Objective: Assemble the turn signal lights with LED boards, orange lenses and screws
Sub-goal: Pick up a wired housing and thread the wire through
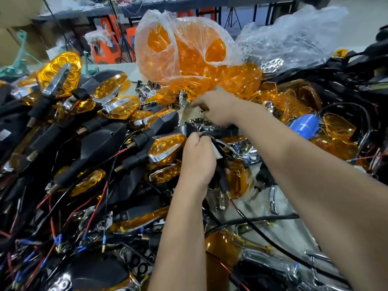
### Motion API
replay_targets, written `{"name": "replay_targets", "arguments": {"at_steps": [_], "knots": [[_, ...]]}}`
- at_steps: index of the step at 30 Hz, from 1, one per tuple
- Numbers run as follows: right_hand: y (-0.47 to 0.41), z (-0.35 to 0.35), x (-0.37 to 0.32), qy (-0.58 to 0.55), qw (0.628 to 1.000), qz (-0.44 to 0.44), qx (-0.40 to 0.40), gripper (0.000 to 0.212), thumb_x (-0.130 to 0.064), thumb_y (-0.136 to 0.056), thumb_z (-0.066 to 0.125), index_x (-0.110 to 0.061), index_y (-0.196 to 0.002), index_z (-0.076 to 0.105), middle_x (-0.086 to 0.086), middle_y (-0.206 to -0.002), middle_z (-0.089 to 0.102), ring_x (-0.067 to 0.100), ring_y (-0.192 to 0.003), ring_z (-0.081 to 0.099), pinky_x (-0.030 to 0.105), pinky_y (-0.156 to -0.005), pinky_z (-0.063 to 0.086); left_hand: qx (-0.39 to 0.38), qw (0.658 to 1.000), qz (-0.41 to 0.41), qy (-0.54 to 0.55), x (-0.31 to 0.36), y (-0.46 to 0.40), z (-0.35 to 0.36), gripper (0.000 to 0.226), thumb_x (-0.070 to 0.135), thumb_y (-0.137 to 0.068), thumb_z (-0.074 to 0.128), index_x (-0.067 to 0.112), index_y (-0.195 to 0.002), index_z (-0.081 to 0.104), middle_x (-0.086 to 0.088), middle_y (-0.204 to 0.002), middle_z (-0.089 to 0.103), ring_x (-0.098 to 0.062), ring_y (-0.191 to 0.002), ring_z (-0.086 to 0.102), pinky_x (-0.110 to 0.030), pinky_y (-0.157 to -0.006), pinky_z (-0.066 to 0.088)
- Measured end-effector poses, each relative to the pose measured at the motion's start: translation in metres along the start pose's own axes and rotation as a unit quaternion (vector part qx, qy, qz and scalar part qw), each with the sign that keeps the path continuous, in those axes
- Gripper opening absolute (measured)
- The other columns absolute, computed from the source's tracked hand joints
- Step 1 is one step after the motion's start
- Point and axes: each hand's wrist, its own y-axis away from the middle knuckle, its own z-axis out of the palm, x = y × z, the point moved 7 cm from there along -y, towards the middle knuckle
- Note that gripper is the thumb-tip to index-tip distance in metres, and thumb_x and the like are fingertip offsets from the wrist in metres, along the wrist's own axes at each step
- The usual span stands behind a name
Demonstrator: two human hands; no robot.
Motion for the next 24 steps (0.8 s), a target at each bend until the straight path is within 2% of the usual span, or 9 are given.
{"name": "replay_targets", "arguments": {"at_steps": [2, 4, 7, 11, 13, 15, 19, 21, 24], "knots": [[-0.012, 0.019, 0.0, 0.047, 0.996, 0.002, -0.069, 0.048, -0.024, -0.108, 0.047, -0.038, -0.154, 0.045, 0.01, -0.159, 0.043, 0.04, -0.152, 0.022, 0.065, -0.12, 0.023, 0.004, 1.0, 0.002, -0.001, -0.001, 0.0, 0.0, 0.028, 0.031, -0.077, 0.036, 0.01, -0.091, 0.048, -0.021, -0.096, 0.055, -0.033, -0.085, 0.052, -0.051, -0.073, 0.043], [-0.015, 0.021, 0.003, 0.057, 0.996, 0.017, -0.061, 0.04, -0.03, -0.104, 0.055, -0.028, -0.144, 0.056, 0.011, -0.15, 0.053, 0.039, -0.145, 0.036, 0.063, -0.117, 0.031, 0.005, 1.0, -0.002, 0.002, -0.001, -0.001, 0.0, 0.023, 0.032, -0.077, 0.036, 0.015, -0.088, 0.047, -0.016, -0.094, 0.053, -0.033, -0.084, 0.052, -0.052, -0.073, 0.043], [-0.014, 0.003, 0.006, 0.038, 0.998, 0.045, 0.01, 0.028, -0.037, -0.092, 0.074, -0.015, -0.109, 0.071, 0.009, -0.109, 0.071, 0.034, -0.103, 0.064, 0.054, -0.096, 0.055, 0.007, 1.0, 0.002, 0.003, 0.0, -0.001, 0.001, 0.022, 0.032, -0.075, 0.036, 0.016, -0.086, 0.045, -0.015, -0.093, 0.051, -0.032, -0.083, 0.049, -0.051, -0.074, 0.042], [-0.015, -0.012, 0.006, 0.047, 0.994, 0.09, 0.031, 0.038, -0.033, -0.083, 0.084, -0.012, -0.069, 0.056, 0.005, -0.07, 0.056, 0.026, -0.064, 0.055, 0.042, -0.07, 0.051, 0.007, 1.0, -0.005, 0.007, 0.0, 0.0, 0.002, 0.026, 0.033, -0.075, 0.035, 0.014, -0.087, 0.049, -0.03, -0.099, 0.058, -0.035, -0.083, 0.053, -0.061, -0.076, 0.05], [-0.017, -0.023, -0.002, 0.078, 0.988, 0.091, 0.095, 0.039, -0.037, -0.085, 0.082, -0.014, -0.072, 0.054, 0.003, -0.073, 0.053, 0.028, -0.076, 0.057, 0.043, -0.075, 0.047, 0.006, 1.0, -0.011, 0.004, 0.0, 0.002, 0.002, 0.03, 0.034, -0.074, 0.035, 0.013, -0.088, 0.051, -0.03, -0.098, 0.06, -0.041, -0.083, 0.058, -0.07, -0.085, 0.052], [-0.024, -0.033, -0.021, 0.091, 0.981, 0.033, 0.167, 0.029, -0.043, -0.09, 0.076, -0.016, -0.091, 0.066, 0.004, -0.089, 0.062, 0.031, -0.102, 0.059, 0.047, -0.087, 0.048, 0.011, 1.0, -0.019, -0.004, -0.001, 0.001, 0.002, 0.037, 0.035, -0.075, 0.034, 0.01, -0.093, 0.053, -0.033, -0.106, 0.061, -0.05, -0.092, 0.062, -0.071, -0.089, 0.051], [-0.047, -0.012, -0.041, 0.069, 0.995, -0.042, 0.063, 0.036, -0.027, -0.099, 0.063, -0.023, -0.136, 0.062, 0.008, -0.133, 0.063, 0.034, -0.132, 0.05, 0.053, -0.106, 0.047, 0.013, 1.0, -0.025, 0.002, -0.002, -0.001, 0.002, 0.04, 0.036, -0.076, 0.036, 0.008, -0.097, 0.054, -0.034, -0.112, 0.06, -0.054, -0.102, 0.062, -0.073, -0.09, 0.049], [-0.051, -0.004, -0.032, 0.05, 0.998, -0.001, 0.044, 0.033, -0.029, -0.102, 0.06, -0.017, -0.132, 0.066, 0.01, -0.133, 0.065, 0.034, -0.134, 0.049, 0.057, -0.112, 0.04, 0.015, 1.0, -0.024, 0.0, -0.001, -0.001, 0.002, 0.039, 0.035, -0.076, 0.036, 0.007, -0.098, 0.053, -0.034, -0.111, 0.06, -0.054, -0.101, 0.063, -0.073, -0.089, 0.049], [-0.042, -0.01, -0.016, -0.012, 0.993, 0.037, 0.108, 0.027, -0.036, -0.102, 0.063, -0.015, -0.109, 0.078, 0.006, -0.111, 0.073, 0.029, -0.116, 0.061, 0.054, -0.11, 0.041, 0.004, 1.0, -0.021, 0.005, -0.003, -0.004, 0.002, 0.035, 0.032, -0.076, 0.037, 0.006, -0.096, 0.049, -0.028, -0.103, 0.061, -0.049, -0.09, 0.062, -0.067, -0.079, 0.052]]}}
